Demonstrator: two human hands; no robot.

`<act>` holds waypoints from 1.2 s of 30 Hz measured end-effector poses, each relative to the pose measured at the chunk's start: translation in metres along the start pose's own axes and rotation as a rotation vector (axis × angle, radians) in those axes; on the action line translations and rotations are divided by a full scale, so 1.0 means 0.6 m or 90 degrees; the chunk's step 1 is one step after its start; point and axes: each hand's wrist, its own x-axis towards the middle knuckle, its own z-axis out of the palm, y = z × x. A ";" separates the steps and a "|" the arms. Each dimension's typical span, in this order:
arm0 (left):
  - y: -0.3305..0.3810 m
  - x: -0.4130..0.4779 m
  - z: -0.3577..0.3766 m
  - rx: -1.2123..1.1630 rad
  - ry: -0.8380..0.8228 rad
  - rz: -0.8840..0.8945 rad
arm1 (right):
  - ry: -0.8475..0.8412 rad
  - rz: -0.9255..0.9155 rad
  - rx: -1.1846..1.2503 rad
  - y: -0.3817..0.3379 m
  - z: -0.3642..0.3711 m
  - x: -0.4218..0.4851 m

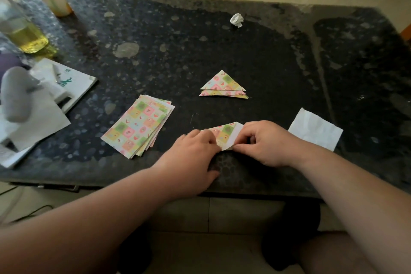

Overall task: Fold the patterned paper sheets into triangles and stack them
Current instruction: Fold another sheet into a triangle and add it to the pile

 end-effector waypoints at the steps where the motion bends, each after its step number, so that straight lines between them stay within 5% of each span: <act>1: -0.001 -0.009 0.002 0.020 -0.009 0.000 | 0.001 0.007 -0.001 -0.001 -0.001 0.002; 16: -0.008 -0.020 0.002 0.099 0.048 0.010 | 0.016 0.041 0.011 -0.011 0.004 -0.002; 25: -0.025 -0.021 0.010 0.067 -0.050 0.032 | -0.004 0.045 0.029 -0.003 -0.005 -0.006; 36: -0.029 -0.020 0.003 0.044 -0.034 0.049 | -0.053 0.143 0.142 -0.017 -0.007 0.006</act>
